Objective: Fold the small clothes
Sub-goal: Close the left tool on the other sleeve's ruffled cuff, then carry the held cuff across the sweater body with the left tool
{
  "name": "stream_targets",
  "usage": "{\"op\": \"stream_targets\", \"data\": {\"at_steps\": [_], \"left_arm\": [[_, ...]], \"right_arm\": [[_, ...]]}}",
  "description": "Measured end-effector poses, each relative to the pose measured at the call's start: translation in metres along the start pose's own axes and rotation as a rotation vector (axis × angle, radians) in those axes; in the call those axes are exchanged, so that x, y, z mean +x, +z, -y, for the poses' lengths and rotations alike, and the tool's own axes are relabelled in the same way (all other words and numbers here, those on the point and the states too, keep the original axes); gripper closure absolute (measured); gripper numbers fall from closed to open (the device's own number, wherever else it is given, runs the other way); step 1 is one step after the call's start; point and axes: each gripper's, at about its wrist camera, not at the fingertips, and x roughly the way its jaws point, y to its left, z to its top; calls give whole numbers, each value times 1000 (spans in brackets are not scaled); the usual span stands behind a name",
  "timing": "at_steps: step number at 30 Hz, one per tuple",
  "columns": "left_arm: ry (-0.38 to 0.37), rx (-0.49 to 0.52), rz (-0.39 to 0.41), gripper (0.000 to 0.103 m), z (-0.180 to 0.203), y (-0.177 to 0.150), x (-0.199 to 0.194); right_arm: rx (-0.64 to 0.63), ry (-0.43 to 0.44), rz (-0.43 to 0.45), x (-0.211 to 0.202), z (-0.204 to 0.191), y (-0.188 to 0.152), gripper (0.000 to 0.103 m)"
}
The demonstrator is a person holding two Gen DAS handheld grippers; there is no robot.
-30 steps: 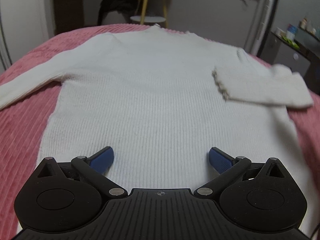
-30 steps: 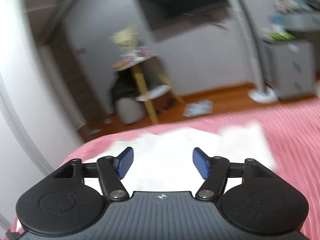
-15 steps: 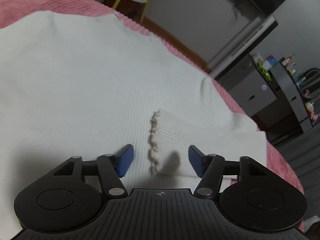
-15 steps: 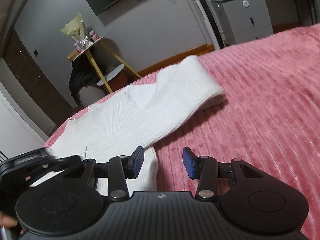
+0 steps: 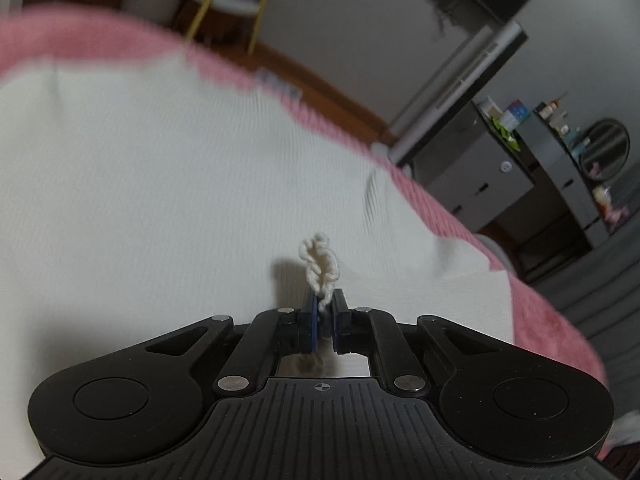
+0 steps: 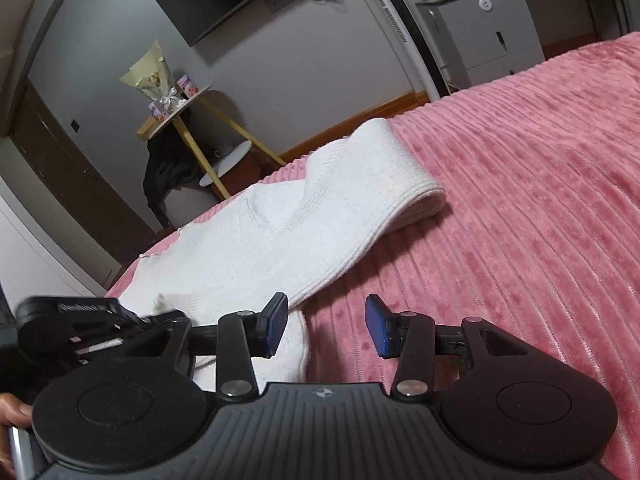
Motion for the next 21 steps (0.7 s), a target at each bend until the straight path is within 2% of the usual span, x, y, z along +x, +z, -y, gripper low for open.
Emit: {"op": "stream_targets", "data": {"at_steps": [2, 5, 7, 9, 13, 16, 19, 21], "left_arm": [[59, 64, 57, 95, -1, 9, -18], [190, 131, 138, 95, -13, 19, -41], [269, 132, 166, 95, -29, 21, -49], [301, 72, 154, 95, -52, 21, -51], [326, -21, 130, 95, -83, 17, -49], [281, -74, 132, 95, -99, 12, -48], [270, -61, 108, 94, -106, 10, -46], [248, -36, 77, 88, -105, 13, -40]], "right_arm": [[-8, 7, 1, 0, -2, -1, 60], [-19, 17, 3, 1, -6, -2, 60], [-29, 26, 2, 2, -9, -2, 60], [-34, 34, -6, 5, -12, -4, 60], [-8, 82, -30, 11, -14, -2, 60], [44, 122, -31, 17, -14, 3, 60], [110, 155, -38, 28, -12, 9, 60], [170, 181, -50, 36, -8, 9, 60]]}}
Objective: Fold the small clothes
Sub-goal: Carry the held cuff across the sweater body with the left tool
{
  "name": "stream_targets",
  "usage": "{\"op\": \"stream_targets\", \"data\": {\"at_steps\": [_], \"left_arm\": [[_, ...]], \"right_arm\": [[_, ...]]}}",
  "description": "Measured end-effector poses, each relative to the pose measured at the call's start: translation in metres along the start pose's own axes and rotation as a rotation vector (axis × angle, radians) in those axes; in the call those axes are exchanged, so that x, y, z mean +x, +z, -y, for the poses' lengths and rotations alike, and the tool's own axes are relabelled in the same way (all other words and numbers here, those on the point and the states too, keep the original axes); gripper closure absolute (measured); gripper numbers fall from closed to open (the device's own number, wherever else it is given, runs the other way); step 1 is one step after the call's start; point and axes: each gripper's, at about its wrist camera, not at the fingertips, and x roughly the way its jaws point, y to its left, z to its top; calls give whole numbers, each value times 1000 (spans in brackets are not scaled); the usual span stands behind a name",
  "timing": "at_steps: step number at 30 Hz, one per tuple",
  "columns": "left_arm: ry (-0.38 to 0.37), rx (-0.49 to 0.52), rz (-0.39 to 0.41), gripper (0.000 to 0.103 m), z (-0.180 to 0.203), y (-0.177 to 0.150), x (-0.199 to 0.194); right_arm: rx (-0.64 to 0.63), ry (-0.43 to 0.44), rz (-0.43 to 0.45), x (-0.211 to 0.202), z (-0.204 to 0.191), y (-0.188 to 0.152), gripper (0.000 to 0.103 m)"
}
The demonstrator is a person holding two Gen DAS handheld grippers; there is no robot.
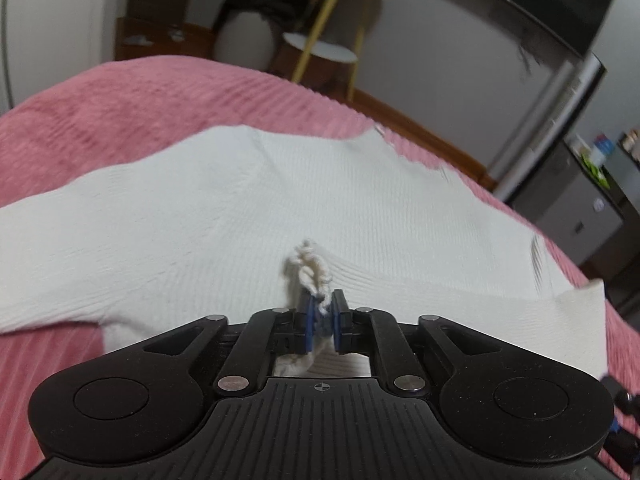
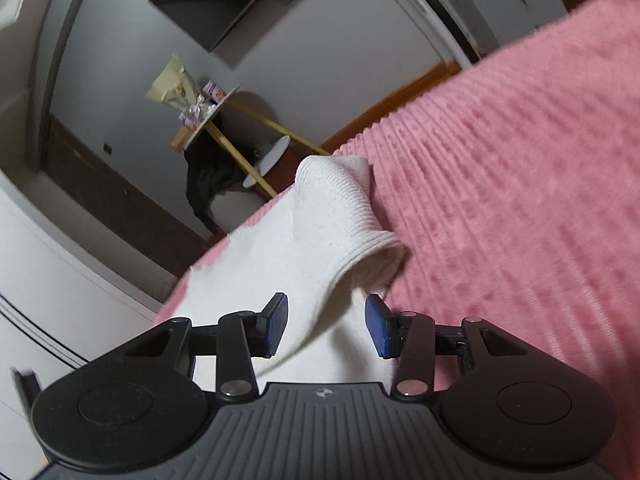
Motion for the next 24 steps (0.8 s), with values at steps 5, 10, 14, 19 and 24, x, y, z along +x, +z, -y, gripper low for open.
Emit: {"op": "stream_targets", "data": {"at_steps": [5, 10, 14, 19, 24], "left_arm": [[-16, 58, -17, 94, 3, -2, 8], [18, 123, 86, 96, 1, 1, -11], [112, 137, 180, 96, -11, 13, -28], [123, 69, 189, 96, -30, 23, -31], [142, 92, 161, 96, -37, 16, -24]], "right_arm": [[75, 26, -9, 15, 8, 1, 60], [115, 53, 9, 23, 5, 8, 60], [123, 55, 15, 29, 5, 13, 60], [145, 63, 4, 50, -5, 14, 60], [173, -5, -2, 68, -8, 17, 81]]}}
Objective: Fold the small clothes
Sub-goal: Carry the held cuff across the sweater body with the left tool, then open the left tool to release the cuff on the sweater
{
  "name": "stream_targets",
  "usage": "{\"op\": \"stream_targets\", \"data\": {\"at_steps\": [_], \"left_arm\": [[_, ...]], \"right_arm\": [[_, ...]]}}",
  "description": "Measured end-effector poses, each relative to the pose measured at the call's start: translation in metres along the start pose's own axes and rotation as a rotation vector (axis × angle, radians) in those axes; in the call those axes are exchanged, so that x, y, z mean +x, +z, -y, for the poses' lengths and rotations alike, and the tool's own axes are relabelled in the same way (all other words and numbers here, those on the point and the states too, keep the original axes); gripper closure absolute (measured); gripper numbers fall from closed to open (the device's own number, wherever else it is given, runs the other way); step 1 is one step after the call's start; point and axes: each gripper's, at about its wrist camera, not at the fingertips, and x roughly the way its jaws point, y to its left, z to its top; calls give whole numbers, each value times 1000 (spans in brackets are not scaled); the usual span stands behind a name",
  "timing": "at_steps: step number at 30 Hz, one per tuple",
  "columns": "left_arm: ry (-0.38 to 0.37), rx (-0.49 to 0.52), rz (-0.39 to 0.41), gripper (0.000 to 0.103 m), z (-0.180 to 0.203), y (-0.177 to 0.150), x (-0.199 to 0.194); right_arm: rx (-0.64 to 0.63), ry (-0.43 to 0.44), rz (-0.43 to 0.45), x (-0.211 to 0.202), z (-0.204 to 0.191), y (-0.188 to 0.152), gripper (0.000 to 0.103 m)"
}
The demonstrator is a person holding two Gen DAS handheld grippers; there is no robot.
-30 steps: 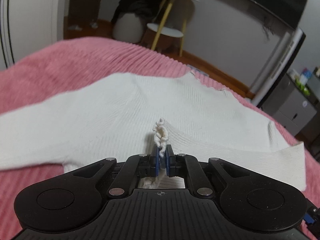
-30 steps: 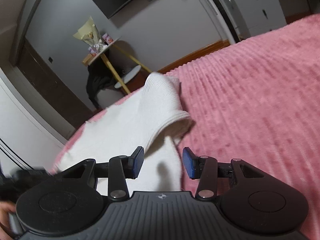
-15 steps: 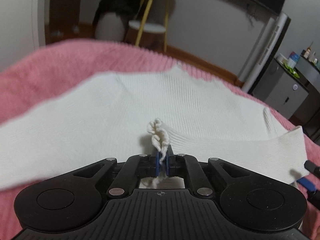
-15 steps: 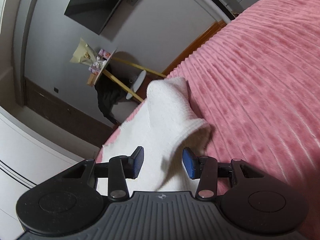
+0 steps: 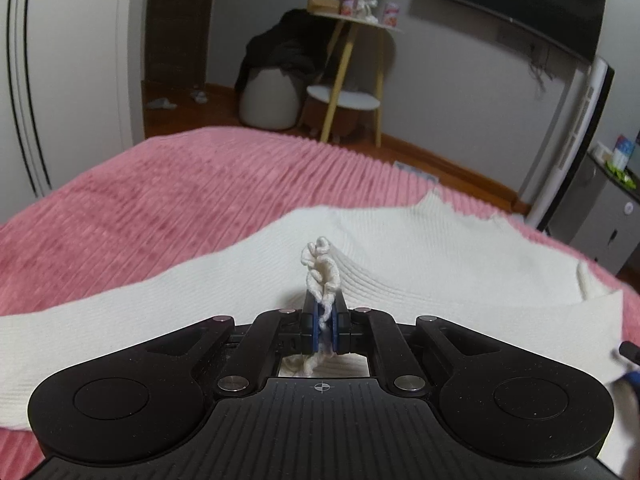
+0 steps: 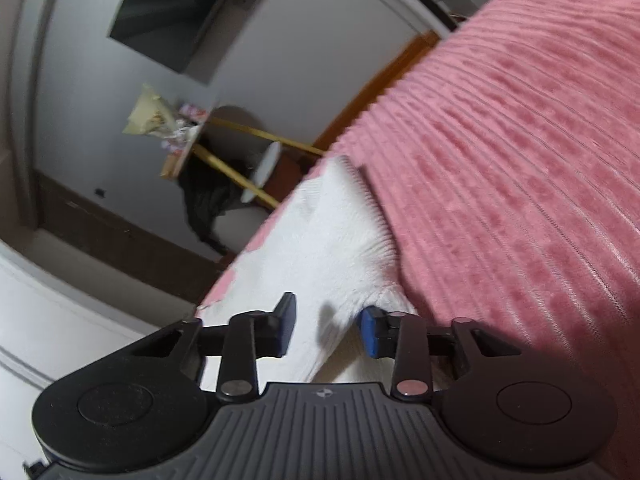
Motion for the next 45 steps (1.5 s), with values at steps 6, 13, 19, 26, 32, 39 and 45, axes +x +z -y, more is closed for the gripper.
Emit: {"op": "stream_targets", "data": {"at_steps": [6, 13, 19, 26, 32, 39, 45], "left_arm": [[-15, 13, -1, 95, 5, -5, 10], [-16, 37, -52, 95, 8, -6, 29], [23, 59, -77, 89, 9, -11, 34], [19, 19, -69, 81, 3, -10, 17], [23, 21, -86, 82, 4, -16, 18], [39, 42, -88, 82, 7, -19, 24], [55, 58, -94, 80, 9, -20, 26]], "right_arm": [[-312, -146, 117, -3, -26, -10, 97], [-631, -312, 188, 8, -50, -32, 98], [-730, -394, 146, 22, -52, -37, 100], [-662, -328, 98, 10, -51, -26, 99], [-748, -381, 108, 17, -56, -38, 99], [-879, -459, 113, 25, -64, -48, 100], [-957, -506, 108, 34, -67, -56, 100]]}}
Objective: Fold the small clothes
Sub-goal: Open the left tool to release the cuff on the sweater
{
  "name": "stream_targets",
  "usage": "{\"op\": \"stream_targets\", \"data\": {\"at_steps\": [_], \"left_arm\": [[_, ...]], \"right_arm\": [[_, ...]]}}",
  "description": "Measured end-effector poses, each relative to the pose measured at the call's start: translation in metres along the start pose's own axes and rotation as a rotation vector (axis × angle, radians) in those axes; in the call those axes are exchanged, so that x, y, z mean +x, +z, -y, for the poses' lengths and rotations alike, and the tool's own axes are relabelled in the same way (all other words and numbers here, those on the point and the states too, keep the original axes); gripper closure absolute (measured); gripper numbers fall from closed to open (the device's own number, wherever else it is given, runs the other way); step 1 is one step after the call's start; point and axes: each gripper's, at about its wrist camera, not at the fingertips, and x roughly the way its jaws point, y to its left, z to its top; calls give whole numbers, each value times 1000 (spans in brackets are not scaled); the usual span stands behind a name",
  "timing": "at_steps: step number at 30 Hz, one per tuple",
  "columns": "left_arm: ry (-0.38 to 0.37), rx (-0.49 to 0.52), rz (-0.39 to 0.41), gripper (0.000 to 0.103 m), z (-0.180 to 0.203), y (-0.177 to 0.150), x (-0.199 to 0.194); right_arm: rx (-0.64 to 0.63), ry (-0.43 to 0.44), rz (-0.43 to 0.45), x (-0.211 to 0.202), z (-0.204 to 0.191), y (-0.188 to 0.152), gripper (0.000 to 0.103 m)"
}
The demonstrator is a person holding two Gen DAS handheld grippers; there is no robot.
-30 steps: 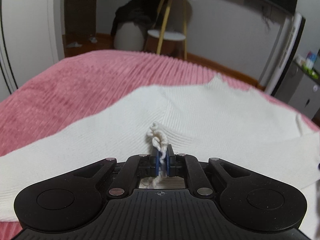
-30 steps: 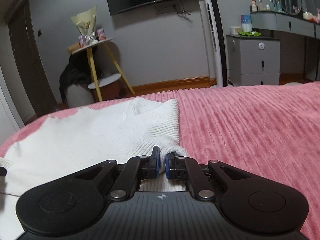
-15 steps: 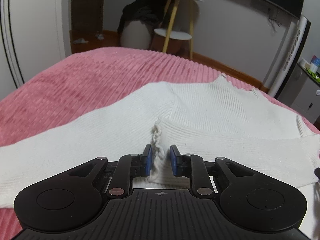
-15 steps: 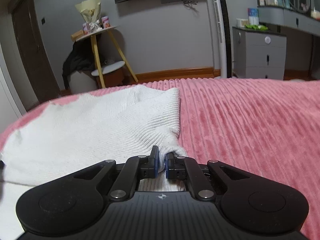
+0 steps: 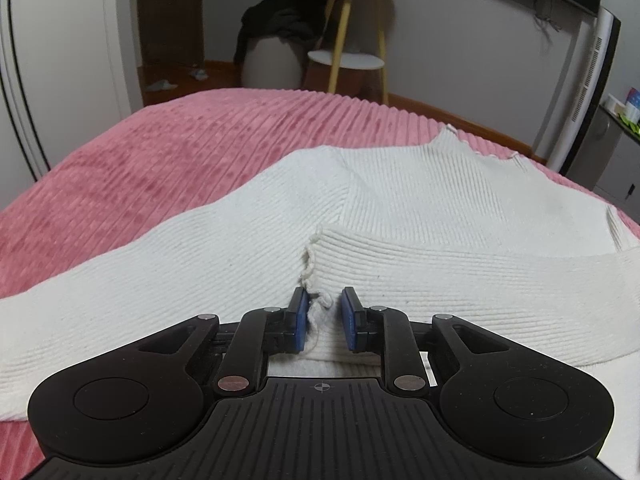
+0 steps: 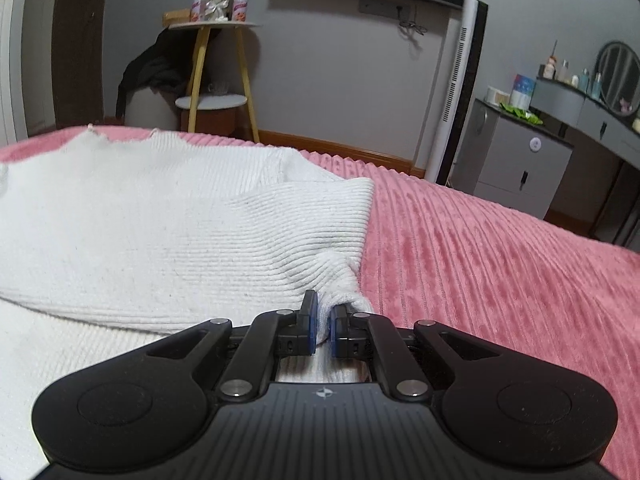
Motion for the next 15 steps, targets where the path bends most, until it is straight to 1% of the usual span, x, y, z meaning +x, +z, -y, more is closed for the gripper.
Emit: {"op": "stream_targets", "data": {"at_steps": [1, 3, 4, 5, 7, 8, 9, 10, 11, 13, 15], "left_arm": [[1, -2, -4, 80, 0, 1, -1], [4, -10, -19, 76, 0, 3, -3], [1, -18, -26, 69, -1, 3, -6], [-6, -30, -28, 56, -4, 3, -10], [-10, -67, -6, 39, -12, 0, -23], [-13, -88, 12, 36, -19, -4, -32], [-23, -109, 28, 34, -27, -7, -40], [-30, -132, 39, 30, -37, -13, -49], [-23, -165, 54, 24, -50, -19, -60], [21, -246, 84, 17, -83, -36, -81], [95, -346, 109, 16, -121, -54, -98]], "right_arm": [[-12, -3, 0, -1, -1, 0, 98], [-15, 16, 1, -4, 0, 1, 96], [-11, 31, -2, -7, 2, 2, 96], [-7, 45, -4, -12, 5, 3, 95], [4, 66, -6, -26, 8, 2, 86], [8, 73, -4, -34, 8, 0, 82], [10, 78, -4, -42, 8, -3, 64], [12, 79, -7, -50, 7, -6, 36], [13, 86, 0, -59, 7, -11, 29], [5, 104, 20, -75, 7, -22, 28], [2, 119, 14, -84, 6, -28, 28]]}}
